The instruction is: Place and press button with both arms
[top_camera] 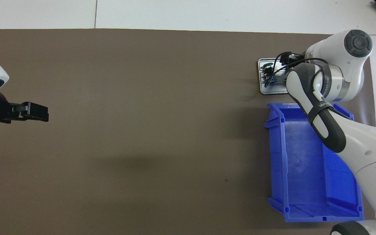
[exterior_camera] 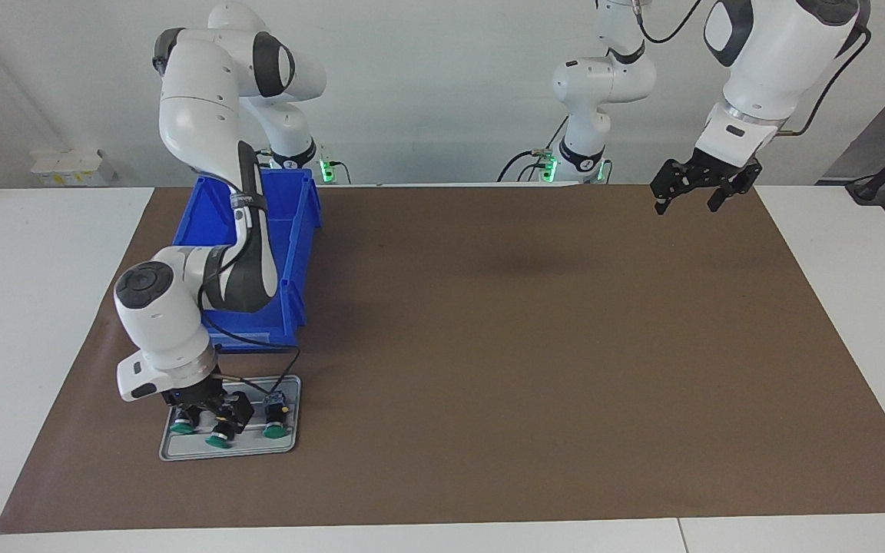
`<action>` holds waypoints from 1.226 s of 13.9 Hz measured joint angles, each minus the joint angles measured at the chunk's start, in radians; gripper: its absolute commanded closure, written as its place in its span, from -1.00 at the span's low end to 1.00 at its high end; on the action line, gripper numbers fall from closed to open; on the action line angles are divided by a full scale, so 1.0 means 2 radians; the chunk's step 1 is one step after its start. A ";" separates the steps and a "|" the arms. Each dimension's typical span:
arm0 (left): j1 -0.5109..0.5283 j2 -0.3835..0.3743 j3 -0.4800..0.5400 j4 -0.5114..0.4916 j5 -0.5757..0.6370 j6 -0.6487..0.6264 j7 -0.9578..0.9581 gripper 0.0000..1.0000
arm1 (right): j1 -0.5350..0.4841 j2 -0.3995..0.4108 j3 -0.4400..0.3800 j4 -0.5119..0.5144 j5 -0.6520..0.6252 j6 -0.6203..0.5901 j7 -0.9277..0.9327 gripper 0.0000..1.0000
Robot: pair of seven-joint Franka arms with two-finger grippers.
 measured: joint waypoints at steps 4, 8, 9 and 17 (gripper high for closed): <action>0.000 0.000 0.000 0.000 0.000 0.000 0.000 -1.00 | 0.000 0.000 0.000 -0.016 0.000 0.009 0.000 0.99; 0.000 0.000 0.000 0.000 0.000 0.000 0.000 -1.00 | -0.001 -0.002 0.000 -0.019 0.000 0.008 0.000 1.00; 0.000 0.000 0.000 0.000 0.000 0.000 0.000 -1.00 | -0.002 -0.004 0.000 -0.016 0.000 0.003 0.000 1.00; 0.000 0.000 0.000 0.000 0.000 0.000 0.000 -1.00 | 0.020 -0.060 0.000 0.073 0.000 -0.147 0.225 1.00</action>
